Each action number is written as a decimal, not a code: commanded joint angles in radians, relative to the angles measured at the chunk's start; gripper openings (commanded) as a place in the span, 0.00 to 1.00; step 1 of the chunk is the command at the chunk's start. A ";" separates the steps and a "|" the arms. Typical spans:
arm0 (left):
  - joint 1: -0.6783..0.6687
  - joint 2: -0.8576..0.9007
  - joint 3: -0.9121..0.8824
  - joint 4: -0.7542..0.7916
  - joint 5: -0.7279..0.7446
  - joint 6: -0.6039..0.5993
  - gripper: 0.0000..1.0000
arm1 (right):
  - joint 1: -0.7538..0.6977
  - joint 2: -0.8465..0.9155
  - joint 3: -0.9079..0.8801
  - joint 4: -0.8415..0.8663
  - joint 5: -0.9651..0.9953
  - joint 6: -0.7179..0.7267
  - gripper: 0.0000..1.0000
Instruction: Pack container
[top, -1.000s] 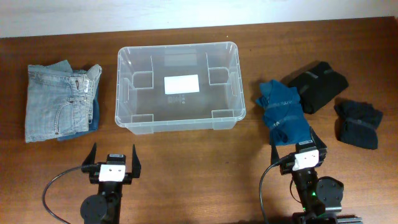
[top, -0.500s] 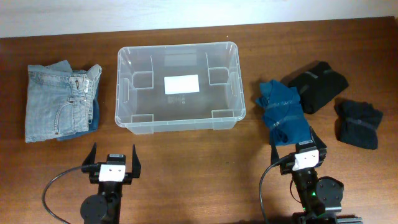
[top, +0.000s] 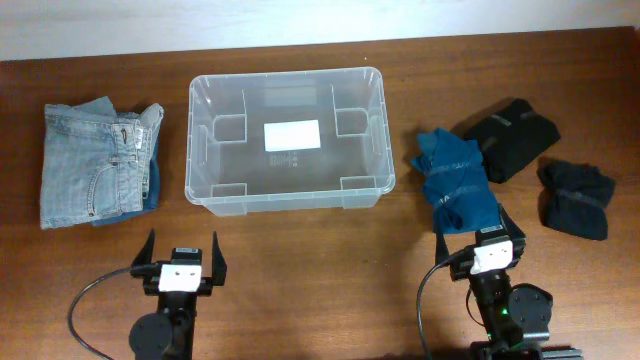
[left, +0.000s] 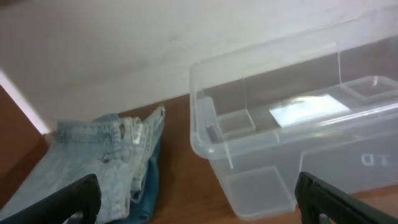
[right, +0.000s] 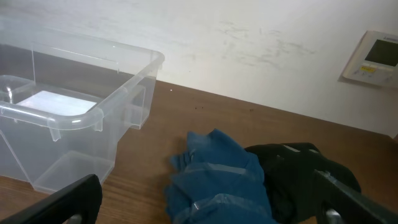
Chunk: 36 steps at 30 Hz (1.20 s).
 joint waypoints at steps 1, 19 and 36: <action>0.002 -0.003 -0.003 0.097 -0.018 0.058 0.99 | -0.008 -0.006 -0.011 0.003 0.010 0.012 0.98; 0.067 0.877 1.020 -0.333 0.390 -0.013 0.99 | -0.008 -0.006 -0.011 0.003 0.009 0.012 0.98; 0.145 1.461 1.665 -0.691 0.223 -0.152 0.99 | -0.008 -0.006 -0.011 0.003 0.009 0.012 0.98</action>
